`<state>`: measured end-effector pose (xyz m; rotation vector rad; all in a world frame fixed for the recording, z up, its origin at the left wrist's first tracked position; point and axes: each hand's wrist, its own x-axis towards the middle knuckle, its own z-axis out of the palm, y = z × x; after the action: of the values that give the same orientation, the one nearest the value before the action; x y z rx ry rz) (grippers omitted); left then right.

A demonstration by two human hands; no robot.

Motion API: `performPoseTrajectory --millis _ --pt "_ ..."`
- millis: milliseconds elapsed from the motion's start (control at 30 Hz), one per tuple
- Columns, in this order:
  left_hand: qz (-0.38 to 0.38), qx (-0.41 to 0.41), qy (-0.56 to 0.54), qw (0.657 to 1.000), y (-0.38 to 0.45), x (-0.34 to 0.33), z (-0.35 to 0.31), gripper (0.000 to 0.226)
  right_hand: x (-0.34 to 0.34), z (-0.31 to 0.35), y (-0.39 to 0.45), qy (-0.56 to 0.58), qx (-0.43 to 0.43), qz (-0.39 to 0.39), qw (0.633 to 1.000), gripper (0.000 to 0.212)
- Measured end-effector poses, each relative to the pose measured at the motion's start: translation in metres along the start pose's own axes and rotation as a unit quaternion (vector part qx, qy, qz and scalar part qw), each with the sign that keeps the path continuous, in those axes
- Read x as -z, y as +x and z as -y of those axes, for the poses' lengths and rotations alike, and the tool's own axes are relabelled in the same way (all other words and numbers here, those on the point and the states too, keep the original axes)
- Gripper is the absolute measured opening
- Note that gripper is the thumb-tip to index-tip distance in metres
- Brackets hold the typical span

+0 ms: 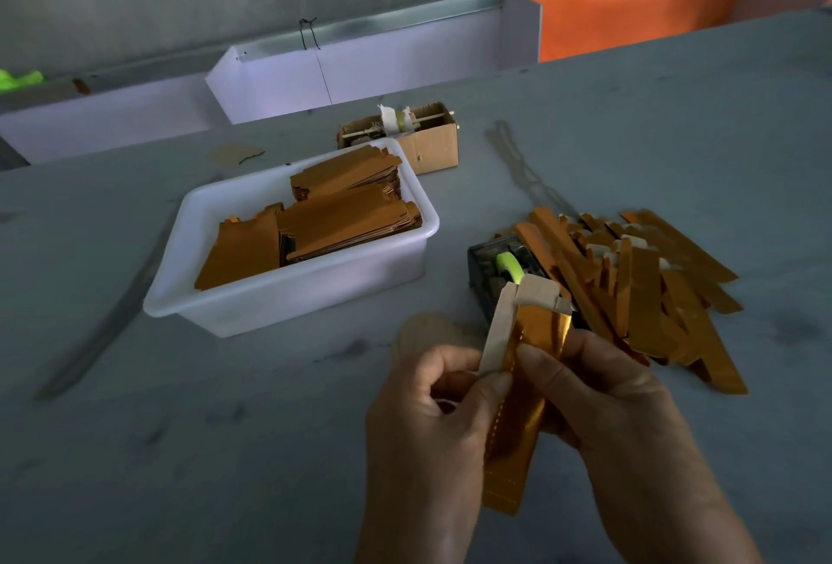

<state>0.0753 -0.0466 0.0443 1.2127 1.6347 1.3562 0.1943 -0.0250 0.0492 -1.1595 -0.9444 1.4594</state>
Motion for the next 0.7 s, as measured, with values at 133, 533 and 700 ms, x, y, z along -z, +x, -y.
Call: performPoseTrajectory --millis 133,533,700 --pt "-0.051 -0.191 0.186 0.963 -0.006 -0.008 -0.003 0.013 -0.001 0.000 -0.001 0.005 -0.012 -0.006 1.000 0.026" --pt "-0.013 -0.243 0.549 0.800 -0.029 -0.034 0.000 0.040 0.000 -0.005 -0.004 -0.028 -0.037 -0.029 0.998 0.028" --pt "0.013 -0.231 0.425 0.875 -0.024 -0.023 -0.003 0.026 0.002 -0.007 0.000 -0.026 -0.044 -0.034 0.998 0.018"
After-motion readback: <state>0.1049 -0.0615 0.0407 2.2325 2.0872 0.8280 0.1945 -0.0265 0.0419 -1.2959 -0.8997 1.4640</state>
